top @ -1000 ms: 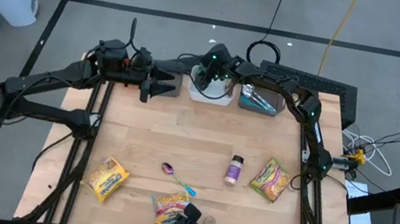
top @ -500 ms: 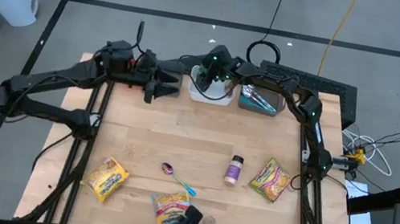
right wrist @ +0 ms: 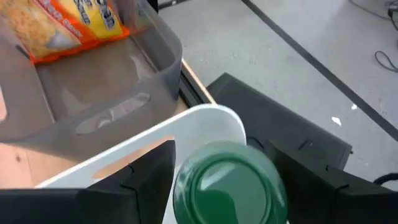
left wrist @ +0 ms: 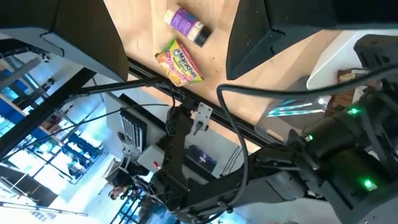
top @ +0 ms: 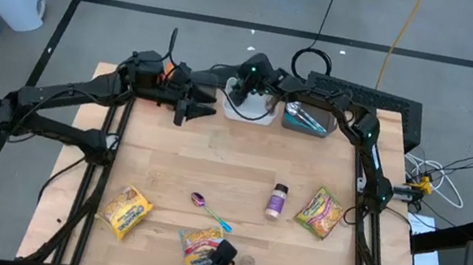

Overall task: Pick & Place Food Item
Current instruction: Put the green seasoning bottle into the white bin, then put the yellow noodle pack into the left black bin

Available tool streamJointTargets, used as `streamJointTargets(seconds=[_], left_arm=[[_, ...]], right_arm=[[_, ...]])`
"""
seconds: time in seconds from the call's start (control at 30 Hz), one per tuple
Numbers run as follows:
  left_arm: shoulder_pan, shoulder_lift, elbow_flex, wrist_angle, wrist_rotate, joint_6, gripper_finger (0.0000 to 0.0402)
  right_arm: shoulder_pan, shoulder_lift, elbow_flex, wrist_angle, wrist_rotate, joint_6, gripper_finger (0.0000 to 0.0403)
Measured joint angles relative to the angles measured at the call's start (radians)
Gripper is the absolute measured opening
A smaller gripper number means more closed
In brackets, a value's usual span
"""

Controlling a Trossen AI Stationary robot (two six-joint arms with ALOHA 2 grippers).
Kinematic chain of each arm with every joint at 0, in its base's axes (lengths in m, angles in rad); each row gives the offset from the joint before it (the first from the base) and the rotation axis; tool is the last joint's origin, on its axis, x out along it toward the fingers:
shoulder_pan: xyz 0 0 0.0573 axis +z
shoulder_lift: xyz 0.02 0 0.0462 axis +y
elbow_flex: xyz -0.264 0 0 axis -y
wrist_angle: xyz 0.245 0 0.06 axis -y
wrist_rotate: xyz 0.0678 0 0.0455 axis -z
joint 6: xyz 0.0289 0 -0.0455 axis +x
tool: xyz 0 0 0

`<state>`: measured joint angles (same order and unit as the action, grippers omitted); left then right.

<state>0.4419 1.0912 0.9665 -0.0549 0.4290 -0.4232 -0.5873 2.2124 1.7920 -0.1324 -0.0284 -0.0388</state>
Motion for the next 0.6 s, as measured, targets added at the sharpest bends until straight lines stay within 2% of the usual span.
streamJointTargets(seconds=[0.3,0.5,0.6], left_arm=[[0.001,0.0,0.0,0.001,0.0,-0.001,0.0274],[0.013,-0.008,0.0,0.001,0.004,0.002,0.0274],[0.037,-0.018,0.007,0.006,0.047,0.01,0.0274]], right_arm=[[0.0,-0.019,0.01,0.007,0.002,-0.004,0.0252],[0.0,-0.125,0.014,-0.035,0.002,-0.034,0.0262],[0.006,-0.183,0.015,-0.039,0.005,-0.051,0.026]])
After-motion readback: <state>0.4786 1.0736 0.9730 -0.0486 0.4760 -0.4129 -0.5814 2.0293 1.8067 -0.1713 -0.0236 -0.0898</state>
